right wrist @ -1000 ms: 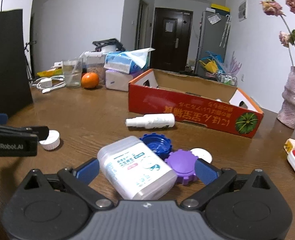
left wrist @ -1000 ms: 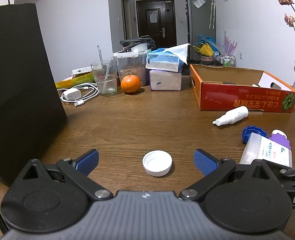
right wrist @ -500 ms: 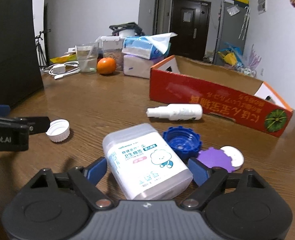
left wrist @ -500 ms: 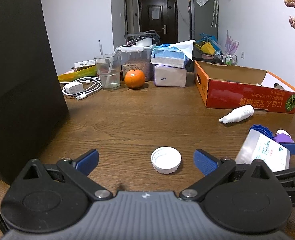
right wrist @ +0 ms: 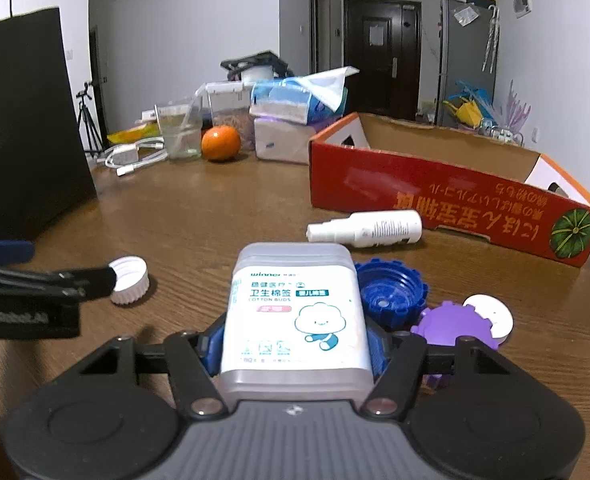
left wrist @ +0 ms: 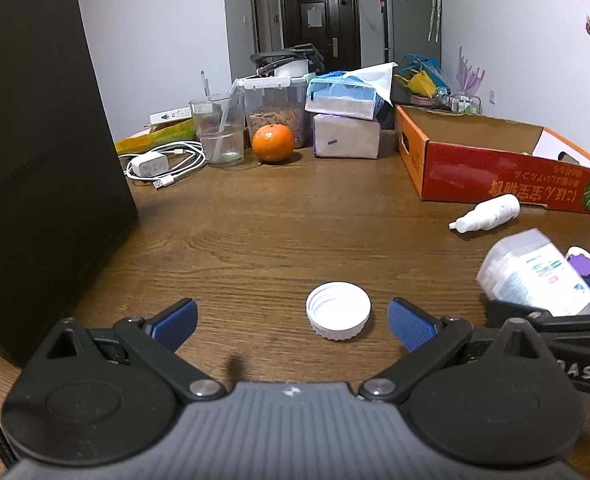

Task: Organize rigid objects
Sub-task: 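Grasp the white wipes tub with the right tool while the left tool grasps the white cap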

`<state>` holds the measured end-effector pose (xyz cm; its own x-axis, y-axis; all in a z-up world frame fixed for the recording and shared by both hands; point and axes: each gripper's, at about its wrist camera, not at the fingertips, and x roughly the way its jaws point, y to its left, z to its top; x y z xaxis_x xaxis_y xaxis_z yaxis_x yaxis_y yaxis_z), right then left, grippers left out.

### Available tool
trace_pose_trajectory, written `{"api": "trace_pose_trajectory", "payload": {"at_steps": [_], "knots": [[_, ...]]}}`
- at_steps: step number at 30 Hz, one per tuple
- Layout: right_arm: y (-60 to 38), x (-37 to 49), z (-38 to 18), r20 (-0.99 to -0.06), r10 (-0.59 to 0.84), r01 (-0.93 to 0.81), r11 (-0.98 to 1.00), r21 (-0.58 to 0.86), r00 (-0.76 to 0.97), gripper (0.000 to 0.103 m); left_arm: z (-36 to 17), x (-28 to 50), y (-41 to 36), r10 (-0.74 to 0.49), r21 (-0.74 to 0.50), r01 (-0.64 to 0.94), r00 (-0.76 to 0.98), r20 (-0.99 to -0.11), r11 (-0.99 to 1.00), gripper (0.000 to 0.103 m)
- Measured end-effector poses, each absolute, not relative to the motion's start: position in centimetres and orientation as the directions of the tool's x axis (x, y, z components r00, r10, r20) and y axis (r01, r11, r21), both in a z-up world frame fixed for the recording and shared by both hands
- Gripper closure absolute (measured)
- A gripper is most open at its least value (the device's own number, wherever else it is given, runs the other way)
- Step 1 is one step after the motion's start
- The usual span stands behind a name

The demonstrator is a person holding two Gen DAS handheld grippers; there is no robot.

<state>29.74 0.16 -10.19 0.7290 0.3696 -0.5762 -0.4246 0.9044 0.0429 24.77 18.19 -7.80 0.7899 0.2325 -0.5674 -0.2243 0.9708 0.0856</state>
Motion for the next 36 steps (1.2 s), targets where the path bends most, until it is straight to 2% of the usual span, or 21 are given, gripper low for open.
{"api": "trace_pose_trajectory", "payload": {"at_steps": [13,15,21,23,26,36], "knots": [[-1.2,29.1,-9.1,-0.532,0.354,-0.385,0.921,0.056,0.770,0.039,-8.9,26.4,17.8,0.238,0.099,-0.224,0.763,-0.602,0.970,0.000],[-1.4,29.1,-9.0,-0.528,0.358,-0.385,0.921,0.061,0.770,0.039,-9.0,26.7,17.8,0.237,0.094,-0.228,0.759,-0.606,0.969,0.005],[-1.7,29.0,-8.8,-0.518,0.366,-0.387,0.919,0.072,0.773,0.039,-9.5,27.5,17.5,0.201,0.066,-0.207,0.746,-0.634,0.976,0.031],[-1.8,28.9,-8.6,-0.515,0.368,-0.387,0.919,0.076,0.774,0.039,-9.6,27.6,17.4,0.191,0.061,-0.198,0.747,-0.637,0.978,0.045],[-1.9,28.8,-8.5,-0.512,0.370,-0.386,0.919,0.079,0.775,0.039,-9.6,27.6,17.2,0.165,0.038,-0.184,0.754,-0.636,0.982,0.060],[-2.5,28.6,-8.3,-0.505,0.366,-0.378,0.922,0.085,0.781,0.039,-9.5,27.5,16.3,0.170,0.036,-0.191,0.754,-0.634,0.981,0.061]]}}
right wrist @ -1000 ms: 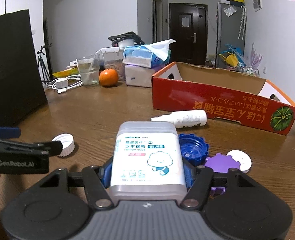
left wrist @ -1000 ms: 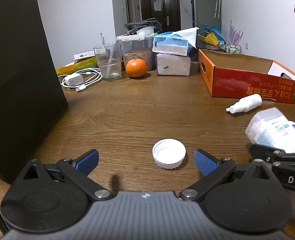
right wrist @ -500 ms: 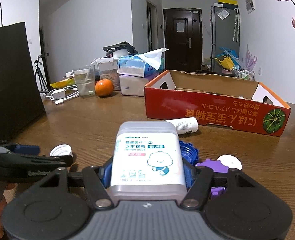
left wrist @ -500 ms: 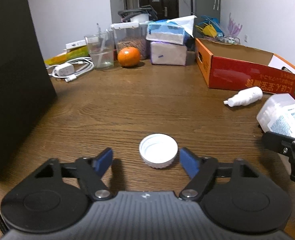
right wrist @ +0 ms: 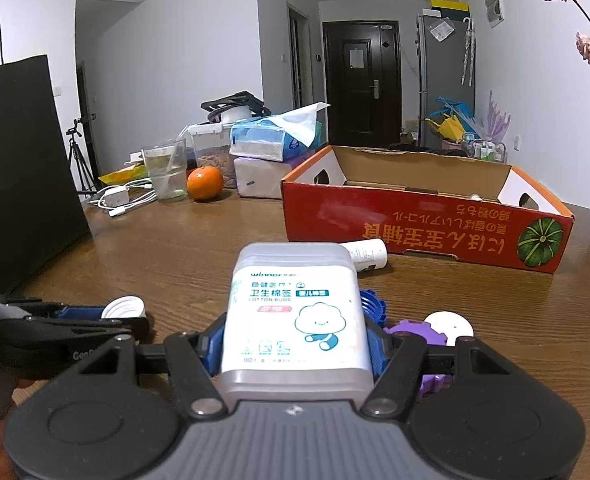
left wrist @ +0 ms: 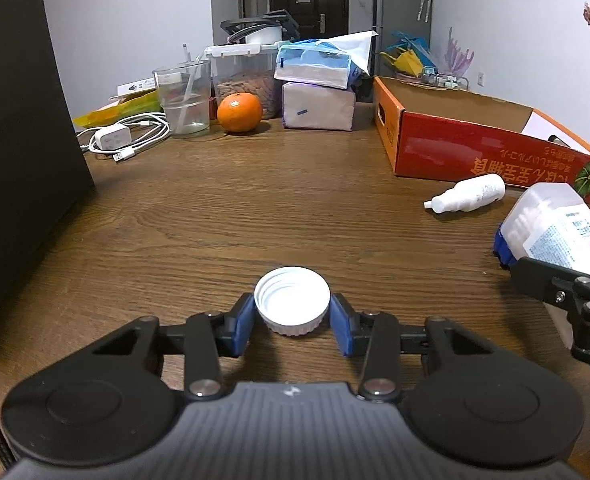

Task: Organize rigid objects
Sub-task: 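Grasp the white wipes tub with the right tool while the left tool grasps the white cap, then lift and carry the white tub and white cap over the cardboard box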

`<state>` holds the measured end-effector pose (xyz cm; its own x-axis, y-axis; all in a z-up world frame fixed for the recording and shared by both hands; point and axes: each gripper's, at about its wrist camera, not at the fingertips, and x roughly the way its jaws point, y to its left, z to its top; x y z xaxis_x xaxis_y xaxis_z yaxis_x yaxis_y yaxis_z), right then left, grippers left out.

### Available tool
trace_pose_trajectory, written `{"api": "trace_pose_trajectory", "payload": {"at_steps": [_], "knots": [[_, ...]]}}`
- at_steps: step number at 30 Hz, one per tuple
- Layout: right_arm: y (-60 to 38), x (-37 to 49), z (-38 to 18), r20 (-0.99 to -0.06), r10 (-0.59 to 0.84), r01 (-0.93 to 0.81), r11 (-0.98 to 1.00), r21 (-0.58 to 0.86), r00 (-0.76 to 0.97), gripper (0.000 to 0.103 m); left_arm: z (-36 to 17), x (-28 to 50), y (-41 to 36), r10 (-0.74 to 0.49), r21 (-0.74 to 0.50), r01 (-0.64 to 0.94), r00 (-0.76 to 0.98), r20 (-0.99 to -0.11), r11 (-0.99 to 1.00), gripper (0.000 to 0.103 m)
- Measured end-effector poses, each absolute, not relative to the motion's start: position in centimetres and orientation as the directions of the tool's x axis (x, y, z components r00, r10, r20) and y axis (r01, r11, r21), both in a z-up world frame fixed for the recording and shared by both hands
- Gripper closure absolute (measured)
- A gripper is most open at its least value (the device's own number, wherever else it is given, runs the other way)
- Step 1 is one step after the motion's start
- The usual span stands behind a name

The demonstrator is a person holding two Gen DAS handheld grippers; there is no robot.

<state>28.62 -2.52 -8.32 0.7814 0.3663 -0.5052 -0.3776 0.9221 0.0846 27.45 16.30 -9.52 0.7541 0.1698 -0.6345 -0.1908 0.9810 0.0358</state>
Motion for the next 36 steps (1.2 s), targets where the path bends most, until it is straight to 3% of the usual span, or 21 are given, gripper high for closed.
{"api": "trace_pose_trajectory", "payload": {"at_steps": [36], "knots": [[-10.7,29.9,-6.9,-0.442,0.287,-0.251,0.958,0.139,0.850,0.039,-5.7,28.5,7.1,0.117,0.053,-0.105,0.838,-0.533,0.993,0.061]]}}
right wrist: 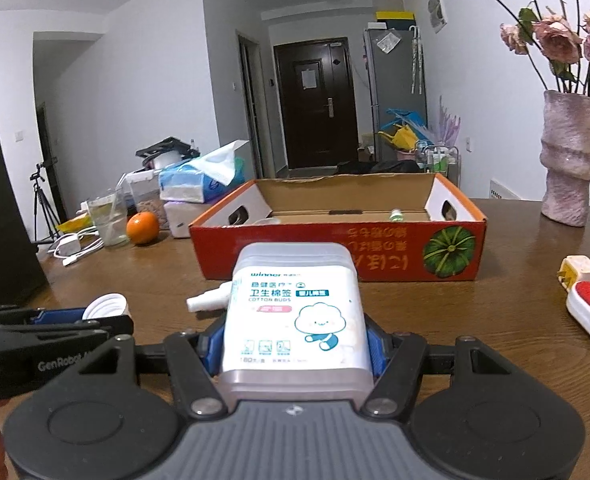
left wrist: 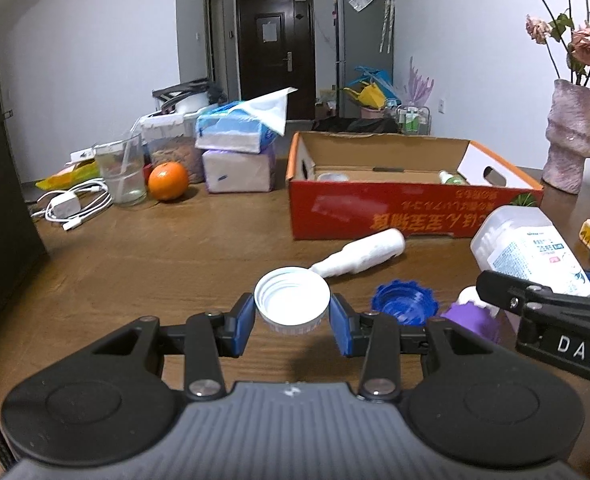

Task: Organize rigid objects
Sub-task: 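Lift and carry the white tub and white cap over the cardboard box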

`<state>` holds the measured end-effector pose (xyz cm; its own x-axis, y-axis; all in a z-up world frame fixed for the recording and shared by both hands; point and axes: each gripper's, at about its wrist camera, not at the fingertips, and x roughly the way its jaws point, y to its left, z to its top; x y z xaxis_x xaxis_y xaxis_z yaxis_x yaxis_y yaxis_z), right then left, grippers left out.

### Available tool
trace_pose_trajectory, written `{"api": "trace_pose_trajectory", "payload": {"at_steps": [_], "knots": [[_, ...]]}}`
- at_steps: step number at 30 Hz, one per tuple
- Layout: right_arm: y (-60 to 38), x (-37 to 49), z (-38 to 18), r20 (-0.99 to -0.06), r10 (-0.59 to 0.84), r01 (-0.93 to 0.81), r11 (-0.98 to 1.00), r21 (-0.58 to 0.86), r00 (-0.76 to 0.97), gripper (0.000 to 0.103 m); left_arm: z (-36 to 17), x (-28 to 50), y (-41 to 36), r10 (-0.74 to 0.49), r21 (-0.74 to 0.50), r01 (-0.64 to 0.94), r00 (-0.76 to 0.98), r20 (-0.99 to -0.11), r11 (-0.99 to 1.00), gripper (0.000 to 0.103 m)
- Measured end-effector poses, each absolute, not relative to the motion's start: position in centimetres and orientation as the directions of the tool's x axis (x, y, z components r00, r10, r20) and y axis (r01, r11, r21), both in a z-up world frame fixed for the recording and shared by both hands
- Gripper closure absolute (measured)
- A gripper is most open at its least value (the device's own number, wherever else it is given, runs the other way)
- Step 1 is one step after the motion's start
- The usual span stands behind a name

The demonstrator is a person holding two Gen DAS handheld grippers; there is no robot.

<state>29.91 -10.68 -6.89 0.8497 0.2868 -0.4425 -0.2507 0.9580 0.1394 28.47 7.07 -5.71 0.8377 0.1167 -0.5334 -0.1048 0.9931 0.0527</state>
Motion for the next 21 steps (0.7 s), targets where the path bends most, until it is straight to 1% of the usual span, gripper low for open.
{"api": "trace_pose_trajectory", "payload": {"at_steps": [21], "knots": [[-14.2,32.0,-6.0,-0.392,0.251,-0.204,0.966,0.157,0.885,0.039,-4.3,31.6,2.8,0.084,0.035,-0.076,0.863,-0.499,0.996,0.061]]}}
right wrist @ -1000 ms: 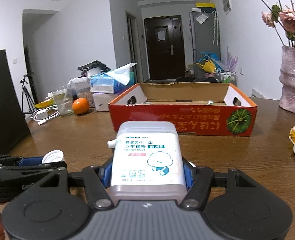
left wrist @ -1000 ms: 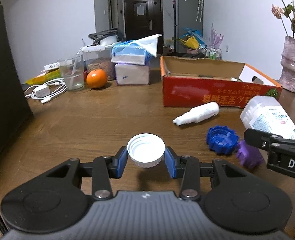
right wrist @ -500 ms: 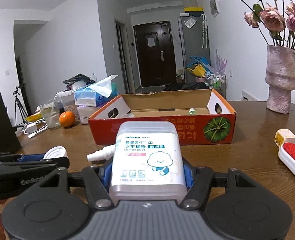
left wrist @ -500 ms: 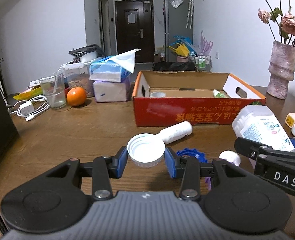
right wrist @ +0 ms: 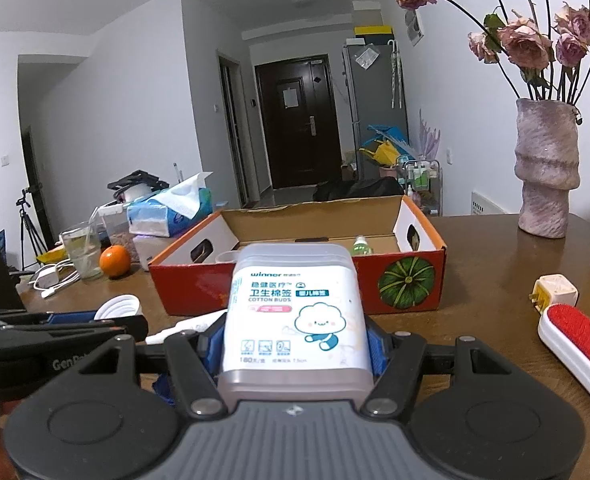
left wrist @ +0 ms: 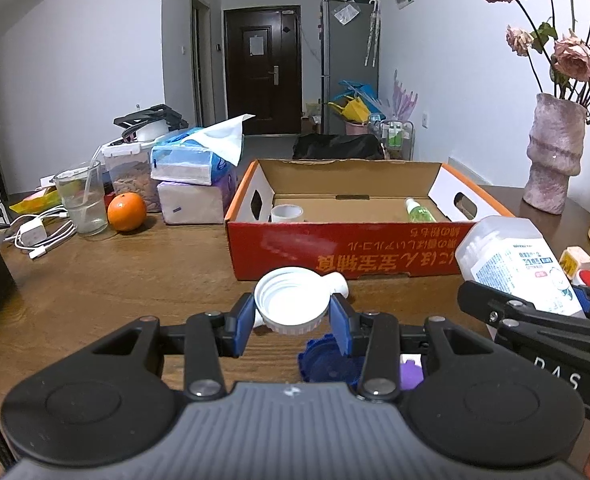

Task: Organize rigid objects
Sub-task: 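Lift and carry the white tub and white cap over the cardboard box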

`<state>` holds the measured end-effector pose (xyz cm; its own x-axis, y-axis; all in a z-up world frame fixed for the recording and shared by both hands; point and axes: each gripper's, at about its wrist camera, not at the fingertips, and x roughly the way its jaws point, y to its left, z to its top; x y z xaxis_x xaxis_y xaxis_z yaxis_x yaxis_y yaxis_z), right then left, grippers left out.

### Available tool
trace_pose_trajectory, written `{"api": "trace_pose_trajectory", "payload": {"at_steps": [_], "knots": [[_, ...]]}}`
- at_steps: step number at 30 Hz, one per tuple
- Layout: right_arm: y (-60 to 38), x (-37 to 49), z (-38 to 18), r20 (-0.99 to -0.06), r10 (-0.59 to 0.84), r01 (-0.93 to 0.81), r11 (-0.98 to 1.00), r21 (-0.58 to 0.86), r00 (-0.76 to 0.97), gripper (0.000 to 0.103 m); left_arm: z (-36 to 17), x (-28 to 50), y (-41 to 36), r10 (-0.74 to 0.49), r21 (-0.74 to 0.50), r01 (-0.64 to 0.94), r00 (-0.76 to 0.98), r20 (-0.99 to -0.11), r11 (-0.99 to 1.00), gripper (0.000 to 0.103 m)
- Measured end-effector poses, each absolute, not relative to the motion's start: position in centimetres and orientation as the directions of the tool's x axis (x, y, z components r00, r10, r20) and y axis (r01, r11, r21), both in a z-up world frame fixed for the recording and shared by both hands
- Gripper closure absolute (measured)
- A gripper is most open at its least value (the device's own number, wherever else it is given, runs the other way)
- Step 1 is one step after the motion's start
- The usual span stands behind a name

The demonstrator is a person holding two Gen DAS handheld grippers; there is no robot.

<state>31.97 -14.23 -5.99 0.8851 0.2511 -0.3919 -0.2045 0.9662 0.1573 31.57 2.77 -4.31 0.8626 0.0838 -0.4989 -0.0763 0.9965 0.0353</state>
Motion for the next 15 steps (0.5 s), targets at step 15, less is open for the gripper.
{"api": "trace_pose_trajectory", "payload": {"at_steps": [15], "knots": [[-14.8,34.7,-6.0,-0.370,0.220,-0.181,0.974,0.138,0.902,0.039,-3.2,34.6,1.8,0.083,0.003,-0.092,0.878,-0.471,0.996,0.061]]}}
